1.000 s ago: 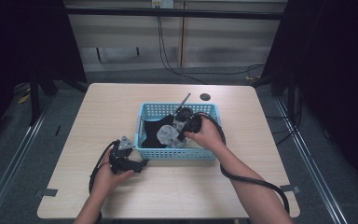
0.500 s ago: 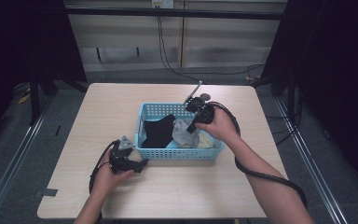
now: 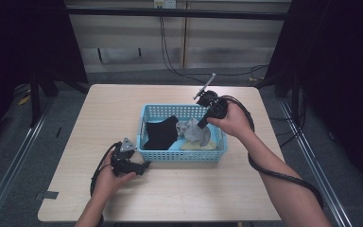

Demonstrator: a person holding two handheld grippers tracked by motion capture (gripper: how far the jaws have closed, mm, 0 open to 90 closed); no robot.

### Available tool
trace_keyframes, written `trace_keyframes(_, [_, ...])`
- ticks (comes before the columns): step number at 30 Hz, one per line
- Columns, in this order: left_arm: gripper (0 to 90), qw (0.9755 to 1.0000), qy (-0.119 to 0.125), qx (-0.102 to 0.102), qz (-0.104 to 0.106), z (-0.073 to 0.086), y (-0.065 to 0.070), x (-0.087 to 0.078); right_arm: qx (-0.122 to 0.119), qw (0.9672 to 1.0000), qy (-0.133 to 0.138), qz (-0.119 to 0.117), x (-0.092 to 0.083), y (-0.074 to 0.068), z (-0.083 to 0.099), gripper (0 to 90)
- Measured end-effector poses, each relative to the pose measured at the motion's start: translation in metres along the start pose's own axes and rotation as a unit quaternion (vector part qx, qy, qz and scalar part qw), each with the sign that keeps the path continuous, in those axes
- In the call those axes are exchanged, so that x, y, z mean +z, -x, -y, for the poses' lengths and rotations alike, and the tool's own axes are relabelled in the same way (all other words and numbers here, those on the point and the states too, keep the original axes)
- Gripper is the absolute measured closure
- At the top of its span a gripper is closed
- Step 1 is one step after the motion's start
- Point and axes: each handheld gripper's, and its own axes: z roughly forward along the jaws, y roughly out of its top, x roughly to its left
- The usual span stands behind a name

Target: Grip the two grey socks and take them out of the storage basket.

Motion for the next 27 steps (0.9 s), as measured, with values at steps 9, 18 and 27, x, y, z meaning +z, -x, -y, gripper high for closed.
trace_keyframes(9, [11.5, 1.0, 0.0, 0.0, 0.0, 0.0, 0.0, 0.0, 0.007, 0.9999, -0.001, 0.01, -0.014, 0.007, 0.005, 88.0])
trace_keyframes(18, [11.5, 1.0, 0.0, 0.0, 0.0, 0.0, 0.0, 0.0, 0.016, 0.9996, 0.014, 0.019, -0.035, 0.015, 0.012, 88.0])
trace_keyframes(27, [11.5, 1.0, 0.0, 0.0, 0.0, 0.0, 0.0, 0.0, 0.027, 0.9986, 0.028, 0.037, -0.063, 0.022, 0.021, 88.0])
